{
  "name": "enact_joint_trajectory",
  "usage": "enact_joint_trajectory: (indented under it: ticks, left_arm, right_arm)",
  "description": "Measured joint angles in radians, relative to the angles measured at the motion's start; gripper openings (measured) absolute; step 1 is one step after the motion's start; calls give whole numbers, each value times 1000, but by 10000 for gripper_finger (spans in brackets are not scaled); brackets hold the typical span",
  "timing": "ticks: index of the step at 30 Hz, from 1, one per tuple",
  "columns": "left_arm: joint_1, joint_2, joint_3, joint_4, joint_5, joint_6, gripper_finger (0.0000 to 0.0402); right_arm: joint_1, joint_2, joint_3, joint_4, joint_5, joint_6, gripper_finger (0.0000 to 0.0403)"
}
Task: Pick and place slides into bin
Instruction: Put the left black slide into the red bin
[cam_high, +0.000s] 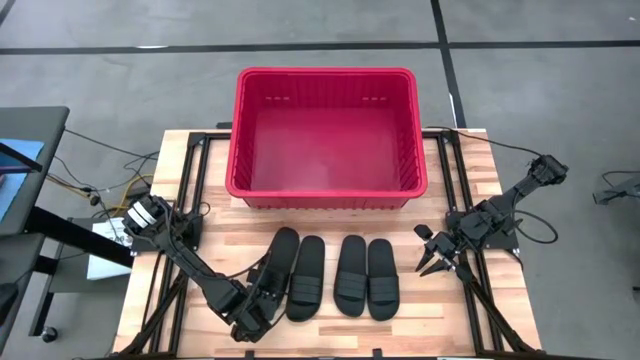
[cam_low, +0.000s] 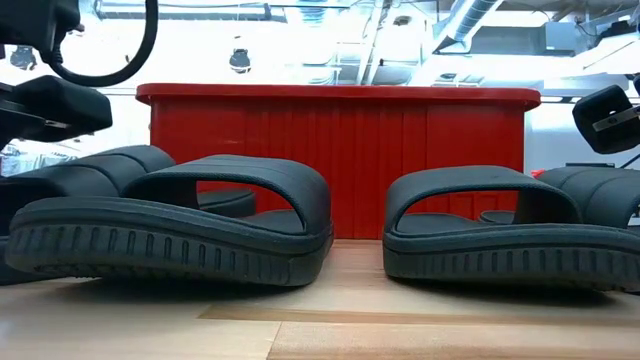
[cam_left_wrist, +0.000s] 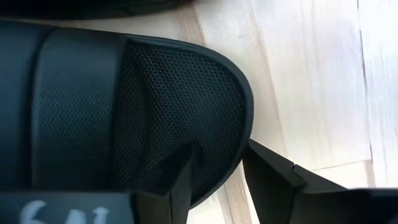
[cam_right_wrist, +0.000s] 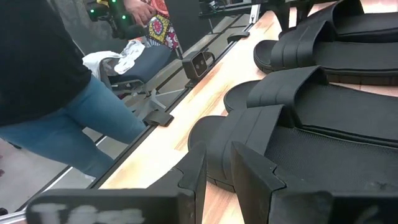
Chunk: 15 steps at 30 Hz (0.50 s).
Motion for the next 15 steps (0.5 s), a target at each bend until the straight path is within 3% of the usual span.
enact_joint_trajectory:
  ticks: [4, 9, 15]
  left_arm:
    - [0, 0, -1, 3, -6, 0, 96]
    - [0, 0, -1, 17, -4, -31, 17]
    - [-11, 0, -3, 31, -22, -47, 6]
  right_arm:
    - [0, 0, 0, 0, 0, 0, 66]
    - [0, 0, 0, 0, 0, 0, 66]
    - [0, 0, 0, 0, 0, 0, 66]
